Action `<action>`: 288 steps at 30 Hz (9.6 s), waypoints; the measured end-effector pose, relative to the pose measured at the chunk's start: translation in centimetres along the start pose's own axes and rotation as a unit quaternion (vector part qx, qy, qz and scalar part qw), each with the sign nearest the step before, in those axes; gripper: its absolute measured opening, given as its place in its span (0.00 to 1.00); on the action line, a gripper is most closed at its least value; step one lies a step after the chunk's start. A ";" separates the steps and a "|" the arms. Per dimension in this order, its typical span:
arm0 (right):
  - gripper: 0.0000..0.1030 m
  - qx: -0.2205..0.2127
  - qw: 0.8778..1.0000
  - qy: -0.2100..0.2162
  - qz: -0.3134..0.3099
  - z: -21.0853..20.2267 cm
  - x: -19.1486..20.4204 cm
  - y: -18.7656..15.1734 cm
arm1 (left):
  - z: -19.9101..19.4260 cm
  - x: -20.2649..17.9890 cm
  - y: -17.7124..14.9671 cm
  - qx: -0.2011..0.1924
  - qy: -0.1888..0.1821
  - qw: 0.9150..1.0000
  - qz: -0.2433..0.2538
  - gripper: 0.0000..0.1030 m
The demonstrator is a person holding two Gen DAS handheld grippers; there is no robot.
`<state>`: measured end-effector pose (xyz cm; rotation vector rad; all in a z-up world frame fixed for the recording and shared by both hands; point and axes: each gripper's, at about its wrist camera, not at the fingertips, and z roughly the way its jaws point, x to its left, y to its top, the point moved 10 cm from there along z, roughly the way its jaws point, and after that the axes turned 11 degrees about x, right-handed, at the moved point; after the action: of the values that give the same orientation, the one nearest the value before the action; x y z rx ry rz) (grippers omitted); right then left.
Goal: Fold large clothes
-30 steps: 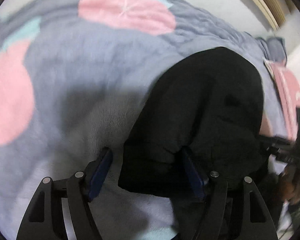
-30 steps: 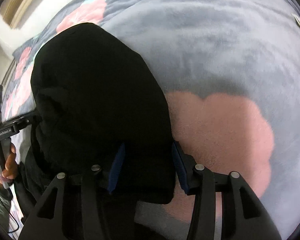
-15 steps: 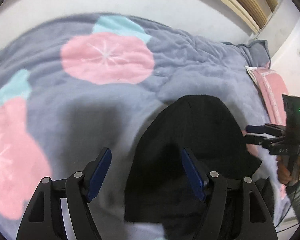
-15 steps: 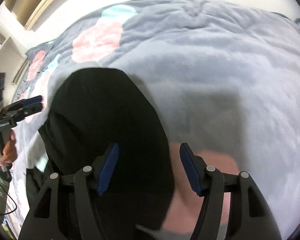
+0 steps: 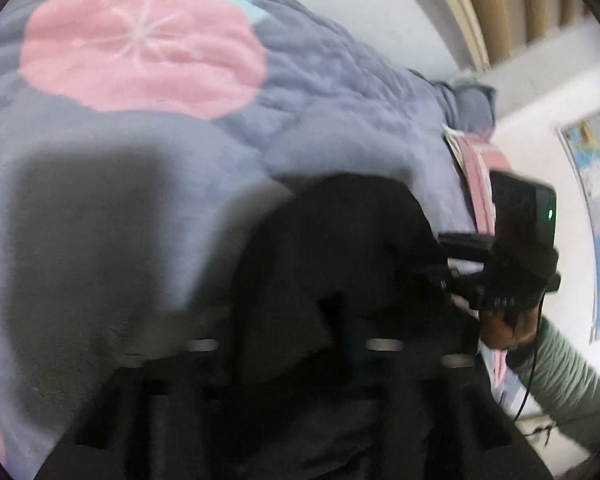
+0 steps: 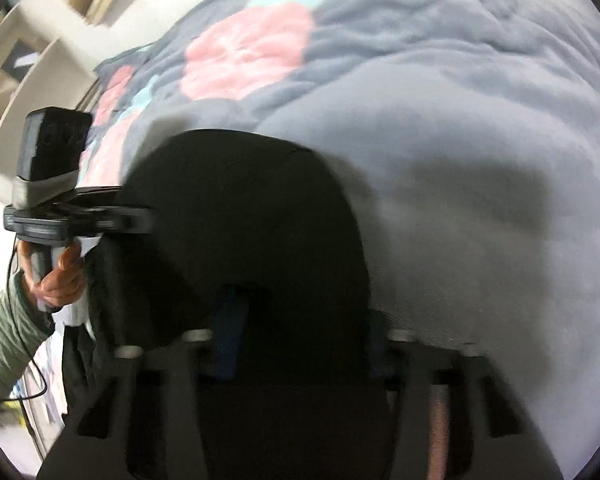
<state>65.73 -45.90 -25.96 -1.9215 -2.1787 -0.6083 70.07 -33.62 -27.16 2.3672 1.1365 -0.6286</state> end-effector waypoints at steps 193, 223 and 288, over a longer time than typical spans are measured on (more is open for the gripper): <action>0.26 -0.144 0.949 0.071 0.271 -24.2 6.1 -40.1 | -22.8 -9.0 -36.6 -0.217 -0.003 0.951 -0.221 0.12; 0.55 -0.050 0.954 0.058 0.289 -17.1 2.5 -37.8 | -15.8 -2.4 -35.8 -0.115 0.000 0.968 -0.225 0.45; 0.20 0.003 0.970 -0.141 0.199 -9.0 -5.6 -24.8 | -8.1 7.5 -24.0 -0.059 0.128 0.955 -0.260 0.14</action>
<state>41.10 -56.77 -24.63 -2.4755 -1.8371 -0.2705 56.65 -10.94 -29.44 2.0906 1.8866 -0.4038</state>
